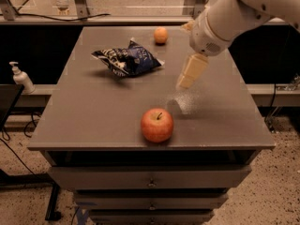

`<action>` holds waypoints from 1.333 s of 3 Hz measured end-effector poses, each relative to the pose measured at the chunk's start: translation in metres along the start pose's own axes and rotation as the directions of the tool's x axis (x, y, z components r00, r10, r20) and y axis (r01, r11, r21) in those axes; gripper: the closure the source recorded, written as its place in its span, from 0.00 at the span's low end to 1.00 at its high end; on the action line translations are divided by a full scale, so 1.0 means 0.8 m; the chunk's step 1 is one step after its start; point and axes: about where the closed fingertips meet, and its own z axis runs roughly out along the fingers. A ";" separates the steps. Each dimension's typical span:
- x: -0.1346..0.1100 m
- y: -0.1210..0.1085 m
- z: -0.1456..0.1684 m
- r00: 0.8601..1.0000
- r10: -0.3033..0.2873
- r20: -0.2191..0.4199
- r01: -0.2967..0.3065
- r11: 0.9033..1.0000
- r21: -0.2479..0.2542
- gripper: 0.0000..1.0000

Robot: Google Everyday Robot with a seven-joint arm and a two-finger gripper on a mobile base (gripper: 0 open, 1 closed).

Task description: Move blue chip bag near apple

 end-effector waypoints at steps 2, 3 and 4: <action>-0.045 -0.090 0.080 0.990 -0.095 0.104 0.089 0.994 0.060 0.00; -0.073 -0.108 0.129 0.983 -0.090 0.161 0.083 0.995 0.047 0.00; -0.101 -0.110 0.159 0.976 -0.071 0.205 0.066 0.997 0.031 0.18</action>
Offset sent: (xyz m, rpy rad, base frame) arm 0.1420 0.0860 -0.0167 0.1219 -0.1399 0.1405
